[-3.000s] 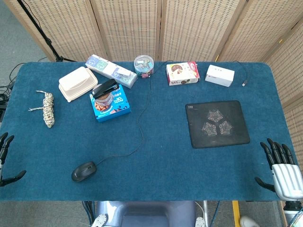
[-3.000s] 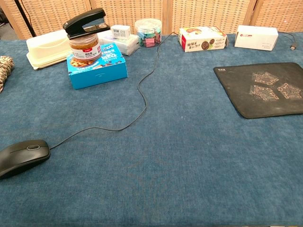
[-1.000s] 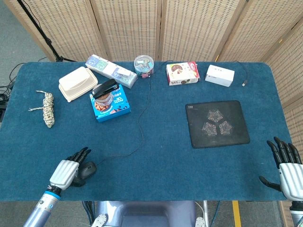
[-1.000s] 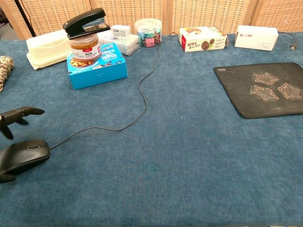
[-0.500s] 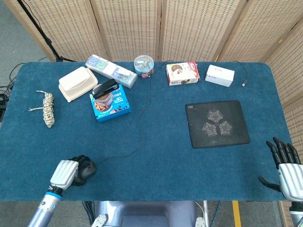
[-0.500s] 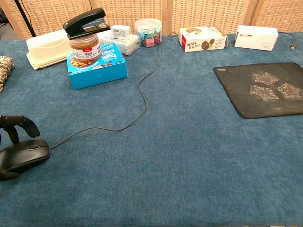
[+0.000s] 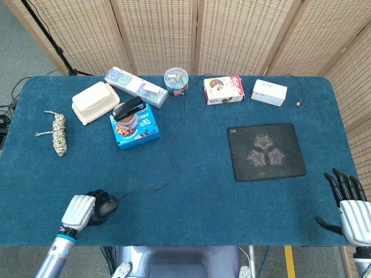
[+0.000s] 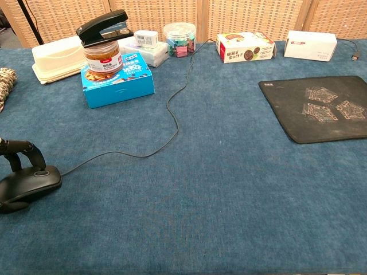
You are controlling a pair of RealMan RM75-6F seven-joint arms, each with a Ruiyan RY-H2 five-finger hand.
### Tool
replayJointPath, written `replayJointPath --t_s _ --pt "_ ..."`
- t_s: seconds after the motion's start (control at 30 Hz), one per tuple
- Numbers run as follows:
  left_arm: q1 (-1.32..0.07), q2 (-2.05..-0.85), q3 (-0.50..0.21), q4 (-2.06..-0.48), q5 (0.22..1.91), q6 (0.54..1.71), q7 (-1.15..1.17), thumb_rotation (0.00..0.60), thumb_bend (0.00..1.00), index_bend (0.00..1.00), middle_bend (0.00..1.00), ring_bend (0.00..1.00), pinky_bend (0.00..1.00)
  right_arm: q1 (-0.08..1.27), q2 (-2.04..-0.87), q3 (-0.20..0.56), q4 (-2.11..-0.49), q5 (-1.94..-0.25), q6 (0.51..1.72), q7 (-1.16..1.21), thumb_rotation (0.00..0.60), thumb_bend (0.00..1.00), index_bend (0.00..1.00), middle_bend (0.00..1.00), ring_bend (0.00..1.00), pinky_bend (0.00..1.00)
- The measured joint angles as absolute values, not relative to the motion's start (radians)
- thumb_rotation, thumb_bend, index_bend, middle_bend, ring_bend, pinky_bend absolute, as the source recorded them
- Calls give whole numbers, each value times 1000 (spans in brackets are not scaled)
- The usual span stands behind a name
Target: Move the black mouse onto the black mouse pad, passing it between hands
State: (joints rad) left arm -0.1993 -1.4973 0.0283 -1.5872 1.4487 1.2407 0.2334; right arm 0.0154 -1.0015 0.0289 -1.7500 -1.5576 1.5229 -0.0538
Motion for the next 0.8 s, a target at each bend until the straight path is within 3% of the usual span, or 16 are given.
replayJointPath --t_s 0.33,0.8 --pt "-198 -1517 26 -1550 1479 1274 188 600 313 420 403 458 667 18 -1002 27 -1751 -1558 1516 -52 600 0 0 0 0 0" --pt "-327 -1509 -11 -1556 1713 1311 215 600 285 420 403 453 667 18 -996 27 -1753 -1554 1515 -37 600 0 0 0 0 0"
